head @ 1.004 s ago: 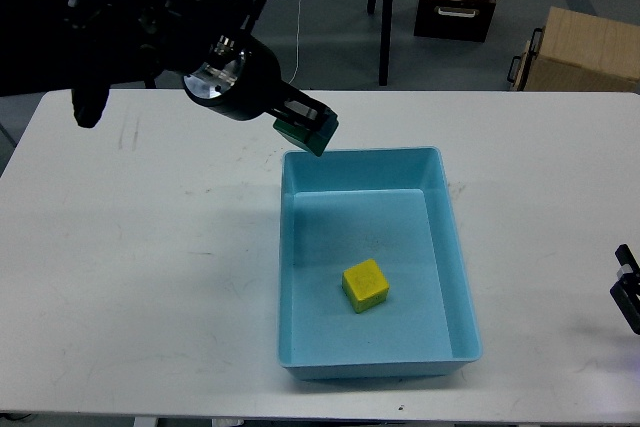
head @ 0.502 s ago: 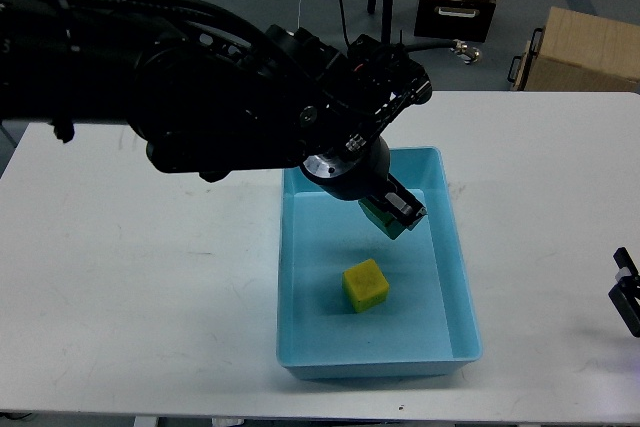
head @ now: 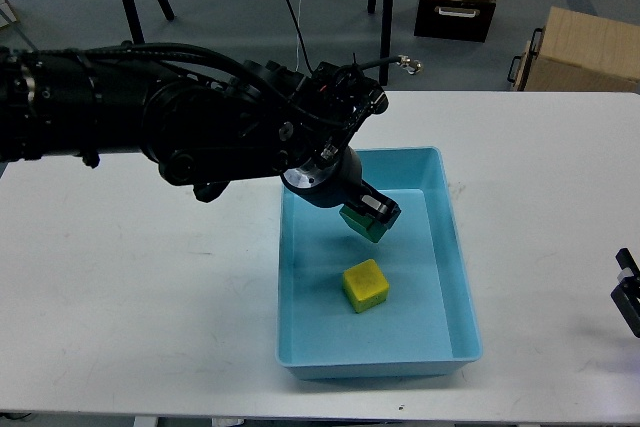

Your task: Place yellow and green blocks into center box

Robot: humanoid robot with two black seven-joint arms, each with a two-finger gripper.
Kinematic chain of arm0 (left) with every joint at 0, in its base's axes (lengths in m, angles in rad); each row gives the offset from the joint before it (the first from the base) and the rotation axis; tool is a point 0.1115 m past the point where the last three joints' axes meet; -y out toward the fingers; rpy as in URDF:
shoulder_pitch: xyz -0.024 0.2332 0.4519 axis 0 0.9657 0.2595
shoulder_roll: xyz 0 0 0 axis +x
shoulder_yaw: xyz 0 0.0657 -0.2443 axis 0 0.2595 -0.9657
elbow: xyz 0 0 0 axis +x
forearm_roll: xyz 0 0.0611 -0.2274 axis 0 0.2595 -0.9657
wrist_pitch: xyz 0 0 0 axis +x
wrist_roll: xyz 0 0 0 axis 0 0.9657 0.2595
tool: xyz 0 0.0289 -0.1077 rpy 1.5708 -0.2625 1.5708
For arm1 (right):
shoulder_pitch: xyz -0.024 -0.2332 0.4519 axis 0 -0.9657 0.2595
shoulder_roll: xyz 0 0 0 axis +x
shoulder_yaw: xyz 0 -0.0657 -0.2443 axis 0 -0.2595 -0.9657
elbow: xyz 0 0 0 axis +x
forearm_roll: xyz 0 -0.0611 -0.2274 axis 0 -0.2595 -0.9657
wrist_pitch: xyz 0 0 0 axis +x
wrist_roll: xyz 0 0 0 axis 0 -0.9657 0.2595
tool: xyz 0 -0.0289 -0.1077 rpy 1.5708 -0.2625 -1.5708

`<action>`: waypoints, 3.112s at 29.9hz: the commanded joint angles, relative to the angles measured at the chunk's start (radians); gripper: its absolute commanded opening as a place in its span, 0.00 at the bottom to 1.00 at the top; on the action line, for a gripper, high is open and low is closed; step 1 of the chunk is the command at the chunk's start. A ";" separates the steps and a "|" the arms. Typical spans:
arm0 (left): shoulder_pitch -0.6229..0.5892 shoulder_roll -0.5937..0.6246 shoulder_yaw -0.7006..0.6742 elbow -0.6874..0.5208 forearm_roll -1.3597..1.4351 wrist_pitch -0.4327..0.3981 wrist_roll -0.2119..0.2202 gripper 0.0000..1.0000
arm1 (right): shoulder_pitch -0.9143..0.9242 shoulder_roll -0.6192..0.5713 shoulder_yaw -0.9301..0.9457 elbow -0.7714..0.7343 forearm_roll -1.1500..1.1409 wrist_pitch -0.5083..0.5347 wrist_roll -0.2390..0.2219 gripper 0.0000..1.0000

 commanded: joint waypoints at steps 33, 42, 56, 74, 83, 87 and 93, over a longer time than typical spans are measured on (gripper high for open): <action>0.207 0.000 -0.007 0.179 0.008 0.000 -0.004 0.55 | -0.001 0.000 0.000 -0.001 -0.014 0.000 0.000 0.98; 0.204 0.000 -0.031 0.181 0.005 0.000 -0.011 0.76 | -0.001 0.000 -0.002 -0.001 -0.014 0.000 0.000 0.98; 0.069 0.000 -0.387 0.216 -0.001 0.000 -0.113 0.81 | 0.000 0.000 -0.003 0.002 -0.015 0.000 0.000 0.98; 0.475 0.308 -1.373 0.265 -0.172 0.000 -0.159 0.84 | 0.017 0.009 -0.009 -0.001 -0.026 0.000 0.003 0.98; 0.900 0.429 -1.970 0.175 -0.254 0.000 -0.153 0.86 | 0.087 0.001 0.000 0.000 -0.092 0.000 0.009 0.98; 1.068 0.433 -2.116 0.089 -0.305 0.000 -0.150 0.86 | 0.094 0.018 -0.002 0.005 -0.090 0.000 0.011 0.98; 1.392 0.321 -2.332 -0.132 -0.336 0.000 -0.149 0.86 | 0.081 0.053 -0.011 0.015 -0.092 0.000 0.011 0.98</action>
